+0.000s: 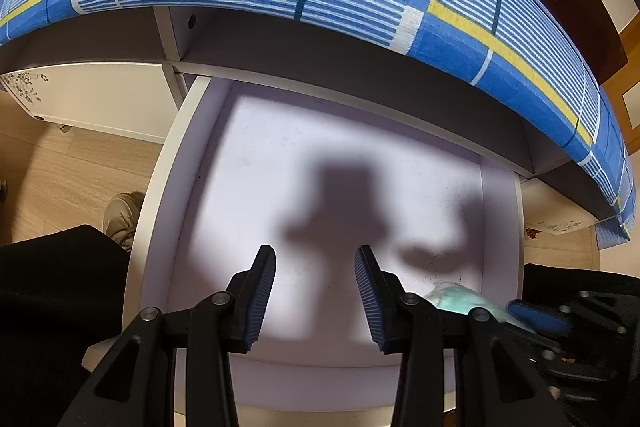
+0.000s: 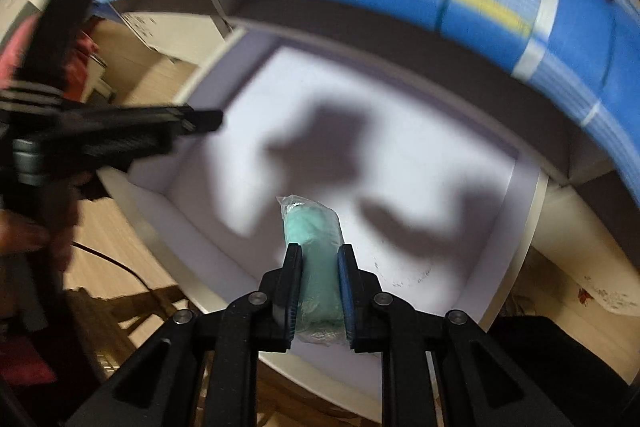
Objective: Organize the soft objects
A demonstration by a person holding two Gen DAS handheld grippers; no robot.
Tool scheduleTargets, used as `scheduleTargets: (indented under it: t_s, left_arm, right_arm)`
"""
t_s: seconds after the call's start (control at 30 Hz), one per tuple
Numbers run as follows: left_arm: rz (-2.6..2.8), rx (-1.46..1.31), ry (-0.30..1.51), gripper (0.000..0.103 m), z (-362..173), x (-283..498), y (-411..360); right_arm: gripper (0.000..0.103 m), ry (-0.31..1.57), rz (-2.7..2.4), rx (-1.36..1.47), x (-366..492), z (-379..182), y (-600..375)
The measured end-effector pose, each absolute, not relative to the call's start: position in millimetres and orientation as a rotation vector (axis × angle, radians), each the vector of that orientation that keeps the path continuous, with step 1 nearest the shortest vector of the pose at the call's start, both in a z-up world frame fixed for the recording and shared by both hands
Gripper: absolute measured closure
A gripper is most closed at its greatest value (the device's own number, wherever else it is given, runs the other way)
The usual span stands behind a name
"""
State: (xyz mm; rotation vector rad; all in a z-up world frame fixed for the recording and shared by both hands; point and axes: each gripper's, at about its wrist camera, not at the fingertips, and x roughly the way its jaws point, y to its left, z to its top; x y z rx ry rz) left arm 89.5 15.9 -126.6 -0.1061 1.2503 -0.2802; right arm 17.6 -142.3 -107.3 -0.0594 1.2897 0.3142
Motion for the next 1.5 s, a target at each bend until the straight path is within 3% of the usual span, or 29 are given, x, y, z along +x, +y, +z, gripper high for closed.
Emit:
scheduleTargets:
  t_s: [0.3, 0.57, 0.6, 0.63, 0.87, 0.97, 1.0, 1.03, 1.1, 1.2, 1.5]
  left_arm:
    - [-0.278, -0.12, 1.24, 0.062, -122, 89, 17]
    - [-0.308, -0.16, 1.234, 0.062, -116, 89, 18]
    - [-0.311, -0.166, 1.23, 0.062, -115, 89, 18]
    - [-0.315, -0.169, 1.225, 0.062, -113, 89, 17]
    - [-0.328, -0.206, 1.231, 0.062, -108, 87, 23]
    - [-0.3, -0.251, 1.234, 0.062, -106, 88, 31]
    - [-0.277, -0.271, 1.23, 0.062, -104, 90, 37]
    - [-0.25, -0.289, 1.221, 0.062, -102, 91, 42]
    - [-0.2, -0.319, 1.205, 0.062, -99, 92, 53]
    - [-0.141, -0.353, 1.192, 0.062, -98, 92, 66]
    - [-0.139, -0.33, 1.228, 0.062, -107, 92, 67]
  right_arm:
    - [0.085, 1.126, 0.436, 0.062, 15, -23, -146]
    - [0.085, 0.929, 0.331, 0.122, 96, 75, -179]
    - [0.085, 0.917, 0.31, 0.136, 109, 80, -182]
    - [0.094, 0.903, 0.287, 0.163, 130, 86, -186]
    - [0.095, 0.924, 0.146, 0.298, 215, 83, -198]
    - [0.091, 0.919, 0.297, 0.238, 189, 90, -187]
    - [0.083, 0.916, 0.35, 0.171, 173, 91, -179]
    - [0.066, 0.919, 0.404, 0.067, 149, 90, -168]
    - [0.053, 0.953, 0.449, -0.095, 116, 77, -151]
    - [0.053, 1.07, 0.537, -0.325, 74, 23, -124]
    - [0.053, 1.666, 0.455, -0.57, 44, -207, -118]
